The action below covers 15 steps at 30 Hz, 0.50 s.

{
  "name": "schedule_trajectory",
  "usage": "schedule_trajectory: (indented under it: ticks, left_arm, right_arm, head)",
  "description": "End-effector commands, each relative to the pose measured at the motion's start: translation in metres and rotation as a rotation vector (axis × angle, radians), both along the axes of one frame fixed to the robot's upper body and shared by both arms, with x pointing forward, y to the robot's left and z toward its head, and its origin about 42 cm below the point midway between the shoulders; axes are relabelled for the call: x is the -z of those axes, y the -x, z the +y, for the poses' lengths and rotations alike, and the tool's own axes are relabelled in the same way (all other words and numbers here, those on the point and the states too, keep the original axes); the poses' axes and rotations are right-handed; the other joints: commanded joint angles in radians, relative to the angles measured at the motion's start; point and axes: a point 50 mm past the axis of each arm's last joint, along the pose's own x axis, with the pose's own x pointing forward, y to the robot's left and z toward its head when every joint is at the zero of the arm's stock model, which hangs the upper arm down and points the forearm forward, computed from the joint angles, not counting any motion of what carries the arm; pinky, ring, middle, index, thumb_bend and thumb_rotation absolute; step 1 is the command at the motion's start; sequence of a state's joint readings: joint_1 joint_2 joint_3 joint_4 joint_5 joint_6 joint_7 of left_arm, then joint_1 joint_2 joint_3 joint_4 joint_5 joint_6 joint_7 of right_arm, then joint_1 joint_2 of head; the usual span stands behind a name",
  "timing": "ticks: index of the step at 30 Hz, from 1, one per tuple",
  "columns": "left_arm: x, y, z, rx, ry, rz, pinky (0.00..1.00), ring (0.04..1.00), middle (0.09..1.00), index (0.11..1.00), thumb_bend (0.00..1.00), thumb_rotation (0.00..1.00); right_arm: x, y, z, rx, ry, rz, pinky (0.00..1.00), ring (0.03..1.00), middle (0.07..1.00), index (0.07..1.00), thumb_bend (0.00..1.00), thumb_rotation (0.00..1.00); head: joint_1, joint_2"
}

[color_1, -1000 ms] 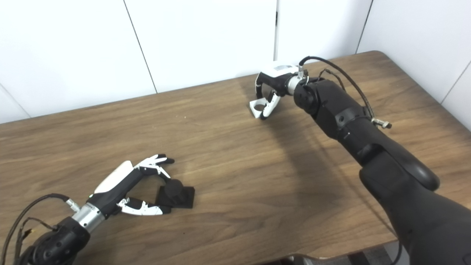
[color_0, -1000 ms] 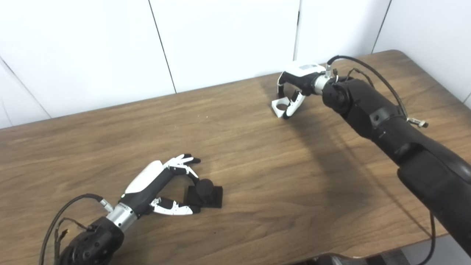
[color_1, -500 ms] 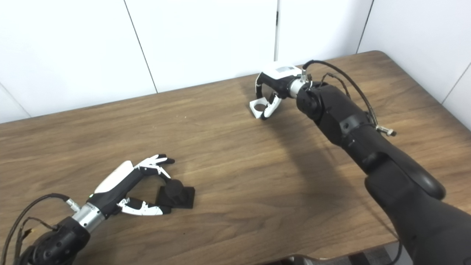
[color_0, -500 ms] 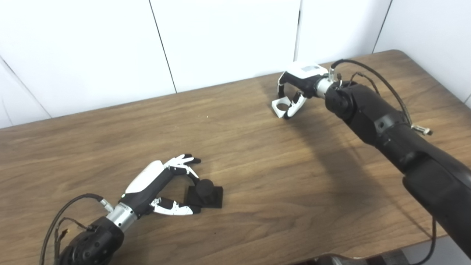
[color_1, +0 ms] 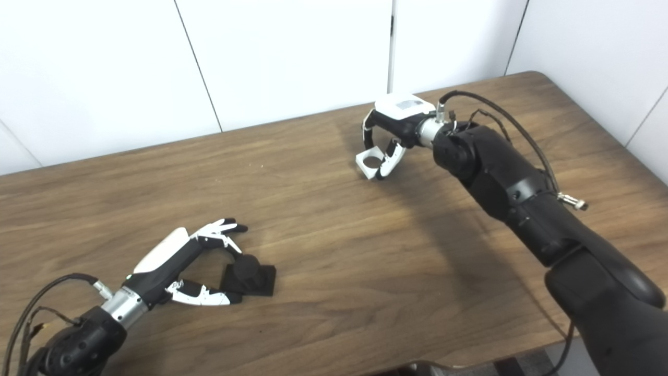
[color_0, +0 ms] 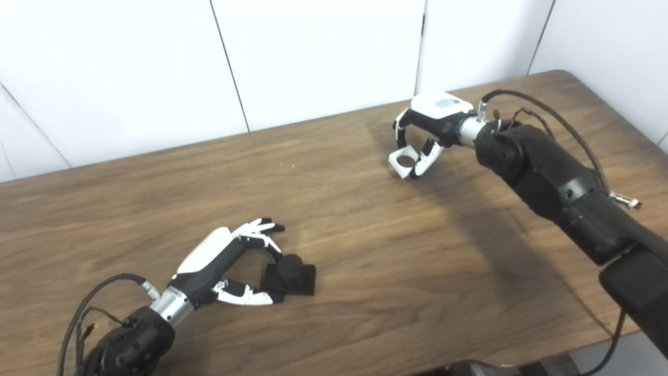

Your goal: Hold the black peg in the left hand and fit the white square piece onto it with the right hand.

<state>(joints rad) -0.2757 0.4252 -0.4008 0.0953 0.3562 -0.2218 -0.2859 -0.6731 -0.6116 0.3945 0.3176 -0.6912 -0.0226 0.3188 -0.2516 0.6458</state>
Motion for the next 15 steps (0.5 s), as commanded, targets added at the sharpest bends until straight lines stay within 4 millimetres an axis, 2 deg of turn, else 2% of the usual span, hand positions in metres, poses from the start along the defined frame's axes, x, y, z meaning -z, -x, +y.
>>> schedule_trajectory:
  ticks: [1, 9, 15]
  left_arm:
    - [0.023, 0.009, 0.016, 0.011, -0.143, 0.092, 0.97, 0.967, 0.89, 0.491, 0.52, 0.08]
    - [0.024, 0.008, 0.012, 0.013, -0.147, 0.09, 0.96, 0.967, 0.89, 0.492, 0.52, 0.08]
    - [0.023, 0.007, 0.006, 0.018, -0.15, 0.094, 0.97, 0.974, 0.897, 0.492, 0.52, 0.08]
  right_arm:
    - [-0.038, -0.001, 0.005, -0.058, 0.001, -0.099, 0.87, 0.882, 0.813, 0.485, 0.51, 0.14]
    - [-0.052, 0.015, 0.02, -0.158, -0.012, -0.133, 0.82, 0.868, 0.811, 0.484, 0.51, 0.14]
    - [-0.065, 0.028, 0.035, -0.236, -0.033, -0.139, 0.81, 0.864, 0.812, 0.483, 0.51, 0.14]
  head:
    - [0.005, 0.002]
    - [0.031, 0.009]
    - [0.078, 0.021]
